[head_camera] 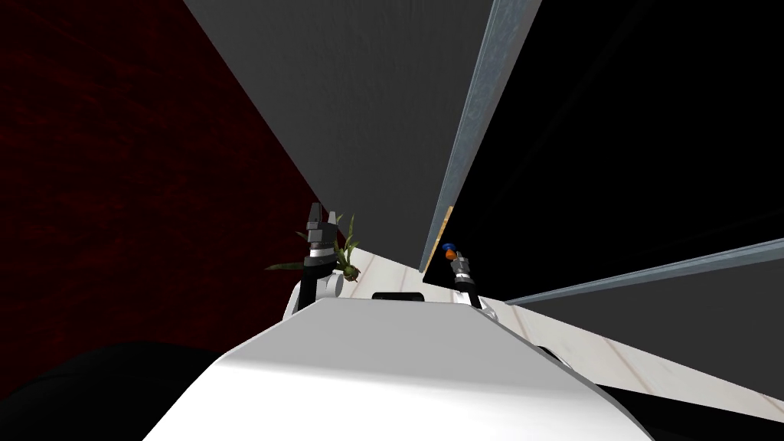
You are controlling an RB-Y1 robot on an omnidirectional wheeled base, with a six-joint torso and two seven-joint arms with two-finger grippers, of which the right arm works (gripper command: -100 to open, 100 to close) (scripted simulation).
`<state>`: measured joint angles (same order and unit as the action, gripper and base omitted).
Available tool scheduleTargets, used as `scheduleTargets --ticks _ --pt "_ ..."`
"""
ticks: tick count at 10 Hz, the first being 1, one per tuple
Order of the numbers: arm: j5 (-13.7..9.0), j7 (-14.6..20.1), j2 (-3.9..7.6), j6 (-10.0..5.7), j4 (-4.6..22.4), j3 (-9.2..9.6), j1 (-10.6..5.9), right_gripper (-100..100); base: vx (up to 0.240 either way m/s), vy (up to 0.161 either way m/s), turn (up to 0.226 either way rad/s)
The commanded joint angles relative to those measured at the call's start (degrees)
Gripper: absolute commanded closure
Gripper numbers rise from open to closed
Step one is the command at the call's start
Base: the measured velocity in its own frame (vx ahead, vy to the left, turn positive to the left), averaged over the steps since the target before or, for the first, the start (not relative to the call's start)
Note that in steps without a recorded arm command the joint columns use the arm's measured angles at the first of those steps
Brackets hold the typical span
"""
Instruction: Pull the door open
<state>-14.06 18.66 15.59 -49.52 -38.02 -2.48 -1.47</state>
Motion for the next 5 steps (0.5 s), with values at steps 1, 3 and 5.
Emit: scheduleTargets --ticks 1,3,5 --pt "0.0 1.3 -1.34 0.15 -1.7 1.47 -0.41 100 -0.027 -0.009 0.044" --pt "0.0 1.3 -1.34 0.15 -1.7 1.47 -0.41 100 -0.014 0.0 -0.011" --pt "-2.1 5.3 -0.88 0.14 -1.6 2.57 -0.46 100 -0.036 -0.014 0.072"
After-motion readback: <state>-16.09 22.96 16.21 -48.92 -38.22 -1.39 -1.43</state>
